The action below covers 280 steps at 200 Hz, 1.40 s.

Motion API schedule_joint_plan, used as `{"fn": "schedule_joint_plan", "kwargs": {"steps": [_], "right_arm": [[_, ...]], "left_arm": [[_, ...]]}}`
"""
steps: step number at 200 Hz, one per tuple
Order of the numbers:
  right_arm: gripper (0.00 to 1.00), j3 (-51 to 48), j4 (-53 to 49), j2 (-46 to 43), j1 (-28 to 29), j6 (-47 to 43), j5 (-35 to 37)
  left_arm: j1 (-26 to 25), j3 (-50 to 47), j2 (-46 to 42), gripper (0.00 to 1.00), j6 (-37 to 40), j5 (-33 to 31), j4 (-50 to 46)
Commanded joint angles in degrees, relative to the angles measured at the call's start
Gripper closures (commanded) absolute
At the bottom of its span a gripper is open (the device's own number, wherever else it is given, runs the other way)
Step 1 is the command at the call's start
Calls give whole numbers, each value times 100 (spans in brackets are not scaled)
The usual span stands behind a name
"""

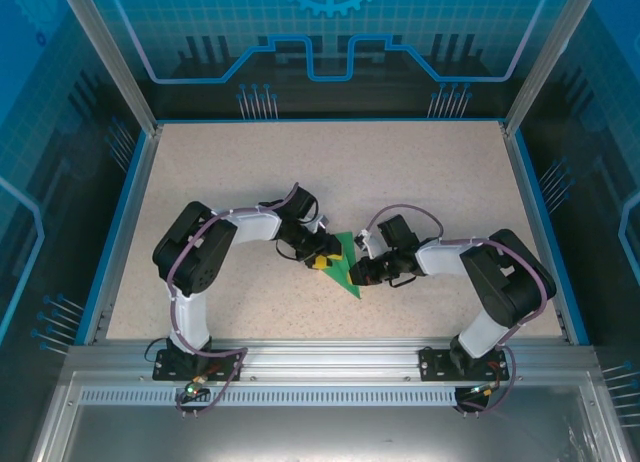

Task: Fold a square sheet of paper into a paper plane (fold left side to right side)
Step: Fourth fold the wing at the center of the table.

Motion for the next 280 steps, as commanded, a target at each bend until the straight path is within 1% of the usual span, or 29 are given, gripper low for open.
{"fn": "schedule_joint_plan", "kwargs": {"steps": [1,54,97,158,175,213,243,280], "right_arm": [[92,-58,177,79,-134,114,-241],[88,-25,145,114,-222,176,-305],[79,-2,29,-20,-220,138,-211],[60,138,-340,-419,-330,14,-86],[58,224,-345,-374,-385,74,-119],[60,476,-306,-53,-400,78,-259],[67,501,-249,86,-381,119,-263],[86,512,-309,132,-381,88,-112]], "left_arm": [[-48,148,146,56,73,-184,-164],[-56,266,312,55,82,-363,-353],[-57,291,381,56,91,-448,-453],[-56,290,383,56,91,-458,-462],[-56,290,385,56,87,-456,-459],[-57,290,377,56,91,-445,-452],[-56,287,372,56,94,-449,-455],[-57,279,366,56,104,-448,-458]]}}
